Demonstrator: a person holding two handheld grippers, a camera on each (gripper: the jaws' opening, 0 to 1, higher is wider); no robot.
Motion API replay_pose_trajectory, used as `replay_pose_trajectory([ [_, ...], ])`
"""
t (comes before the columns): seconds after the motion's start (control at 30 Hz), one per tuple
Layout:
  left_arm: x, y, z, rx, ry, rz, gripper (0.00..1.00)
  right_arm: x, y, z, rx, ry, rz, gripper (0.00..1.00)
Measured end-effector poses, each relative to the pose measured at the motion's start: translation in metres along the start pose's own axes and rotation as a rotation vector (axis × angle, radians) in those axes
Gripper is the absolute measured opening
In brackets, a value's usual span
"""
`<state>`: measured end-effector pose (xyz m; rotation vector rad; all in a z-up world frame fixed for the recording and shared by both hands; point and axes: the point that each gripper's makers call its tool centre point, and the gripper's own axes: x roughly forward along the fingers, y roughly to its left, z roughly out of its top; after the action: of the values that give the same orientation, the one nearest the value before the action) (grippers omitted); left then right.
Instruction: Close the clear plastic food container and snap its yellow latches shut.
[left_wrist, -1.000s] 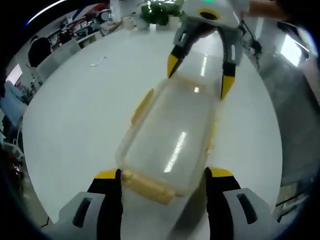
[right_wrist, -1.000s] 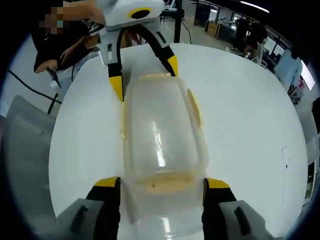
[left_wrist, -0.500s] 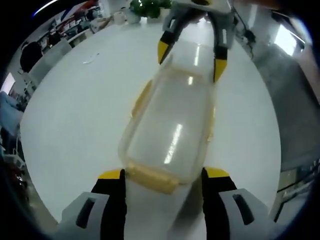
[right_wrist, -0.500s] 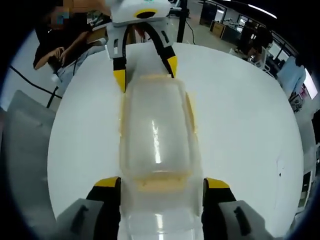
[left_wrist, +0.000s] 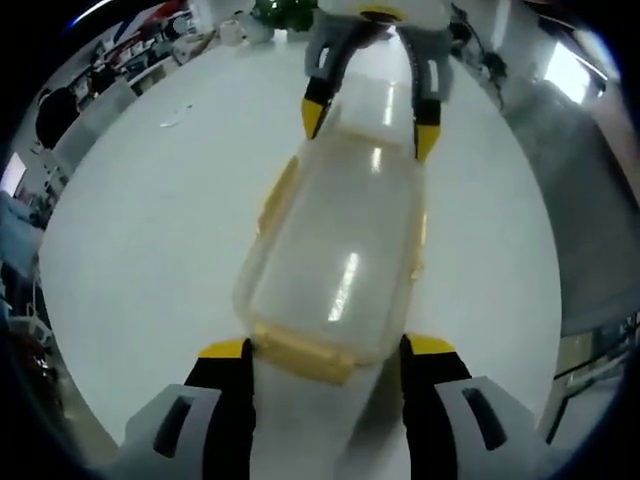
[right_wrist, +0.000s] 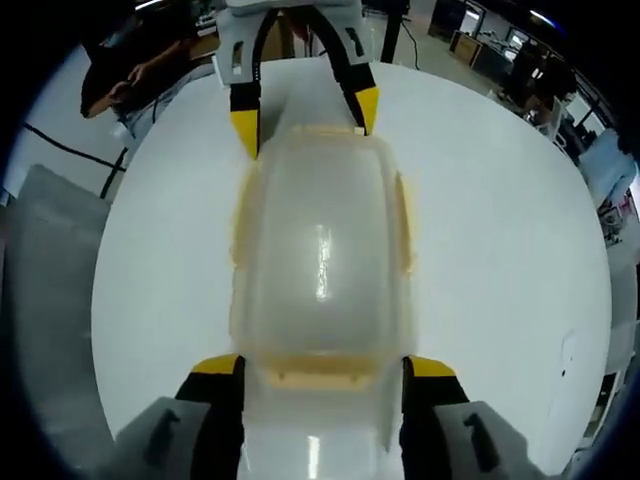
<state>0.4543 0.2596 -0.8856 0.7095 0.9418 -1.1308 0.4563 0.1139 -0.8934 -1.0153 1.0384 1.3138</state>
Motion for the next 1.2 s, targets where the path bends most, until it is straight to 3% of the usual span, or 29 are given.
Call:
replay_pose_trajectory([
  [0.13, -0.002, -0.003, -0.001, -0.001, 0.006, -0.001, 0.57, -0.001, 0.000, -0.001, 0.002, 0.002, -0.001, 0.59],
  [0.37, -0.005, -0.004, -0.007, 0.026, 0.020, -0.015, 0.54, -0.004, -0.006, -0.005, 0.004, 0.012, -0.009, 0.38],
  [0.73, -0.007, -0.002, -0.011, 0.099, 0.069, -0.045, 0.47, -0.004, -0.005, -0.006, -0.004, 0.020, -0.005, 0.38],
  [0.83, -0.008, 0.000, -0.011, 0.129, 0.087, -0.049, 0.37, -0.005, -0.005, -0.006, -0.005, 0.020, -0.004, 0.38],
  [1.17, -0.003, -0.002, -0.004, 0.158, 0.094, -0.077, 0.38, -0.005, -0.004, -0.006, -0.019, 0.017, 0.002, 0.38],
  [1.2, -0.003, -0.002, -0.006, 0.183, 0.138, -0.072, 0.39, -0.005, -0.004, -0.005, -0.034, 0.019, 0.005, 0.38],
])
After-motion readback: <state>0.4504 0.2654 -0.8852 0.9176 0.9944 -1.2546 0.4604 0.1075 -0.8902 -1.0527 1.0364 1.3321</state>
